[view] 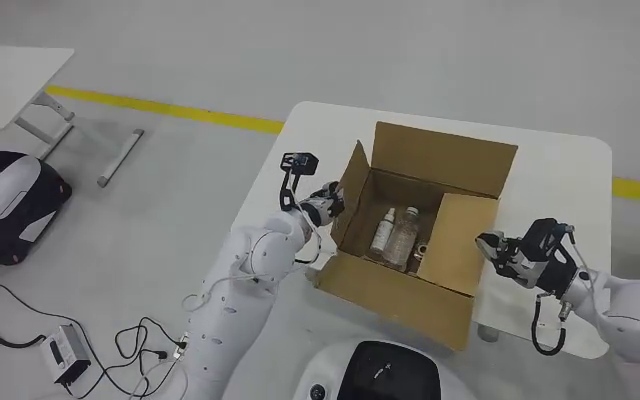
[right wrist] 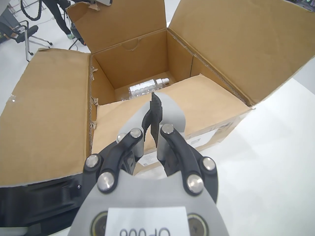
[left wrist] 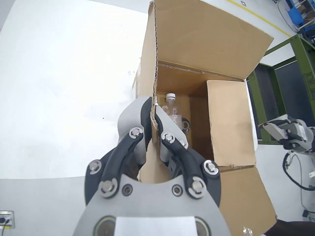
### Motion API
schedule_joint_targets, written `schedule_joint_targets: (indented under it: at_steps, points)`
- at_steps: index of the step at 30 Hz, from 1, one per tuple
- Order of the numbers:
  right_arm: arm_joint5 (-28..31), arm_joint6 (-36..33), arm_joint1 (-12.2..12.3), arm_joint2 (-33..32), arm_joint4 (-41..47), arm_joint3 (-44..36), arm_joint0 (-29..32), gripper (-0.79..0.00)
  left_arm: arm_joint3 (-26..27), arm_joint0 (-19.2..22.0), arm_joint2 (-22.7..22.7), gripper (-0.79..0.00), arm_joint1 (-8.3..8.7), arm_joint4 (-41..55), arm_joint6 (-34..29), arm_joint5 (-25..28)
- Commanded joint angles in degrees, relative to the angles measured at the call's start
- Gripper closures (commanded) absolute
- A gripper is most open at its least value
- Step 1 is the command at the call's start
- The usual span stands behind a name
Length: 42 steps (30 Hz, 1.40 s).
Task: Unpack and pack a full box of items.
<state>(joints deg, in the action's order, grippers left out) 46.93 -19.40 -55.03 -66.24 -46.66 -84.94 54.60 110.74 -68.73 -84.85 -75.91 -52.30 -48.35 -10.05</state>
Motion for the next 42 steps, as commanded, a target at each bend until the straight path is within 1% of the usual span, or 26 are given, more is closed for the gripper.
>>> schedule_joint_targets:
  at_steps: [1, 2, 3, 4, 5, 11, 17, 21, 27, 42]
  points:
    - [0.11, -0.19, -0.11, 0.44, 0.05, 0.37, -0.24, 0.0, -0.36, -0.11, -0.45, 0.0, 0.14, -0.19, -0.16, 0.1]
    - [0.14, -0.28, -0.17, 0.67, 0.1, 0.58, -0.4, 0.0, -0.48, -0.1, -0.65, -0.003, 0.22, -0.48, -0.27, 0.13]
    - [0.2, -0.46, -0.23, 0.92, 0.11, 0.82, -0.55, 0.0, -0.48, -0.07, -0.69, -0.305, 0.37, -2.02, -0.34, 0.64]
    - [0.27, -0.67, -0.29, 1.17, 0.15, 1.05, -0.72, 0.0, -0.38, -0.04, -0.51, -0.748, 0.58, -4.49, -0.51, 1.83]
    - [0.27, -0.78, -0.35, 1.38, 0.2, 1.26, -0.9, 0.0, -0.25, -0.05, -0.3, -0.785, 0.8, -7.44, -0.57, 2.99]
    - [0.15, -1.33, -0.69, 2.62, 0.12, 2.26, -1.57, 0.0, -0.12, -0.12, 0.76, -0.785, 1.39, -16.41, -0.18, 5.26]
    - [0.03, -1.36, -0.88, 3.09, 0.18, 2.85, -1.84, 0.0, -2.03, 0.01, 2.84, -0.785, 2.1, -31.77, 2.23, 8.17]
    - [0.0, -1.35, -0.93, 3.04, 0.31, 2.84, -1.83, 0.0, -3.61, 0.18, 4.2, -0.785, 2.26, -38.63, 3.67, 8.57]
    - [-0.03, -1.54, -0.83, 2.59, 0.23, 2.49, -1.22, 0.0, -6.16, 0.25, 5.42, -0.785, 2.37, -45.07, 4.06, 9.14]
    - [-0.48, -1.85, -0.62, 1.45, 0.35, 0.68, 0.05, 0.0, -7.14, -0.26, 6.01, -0.785, 2.04, -48.47, 5.07, 8.36]
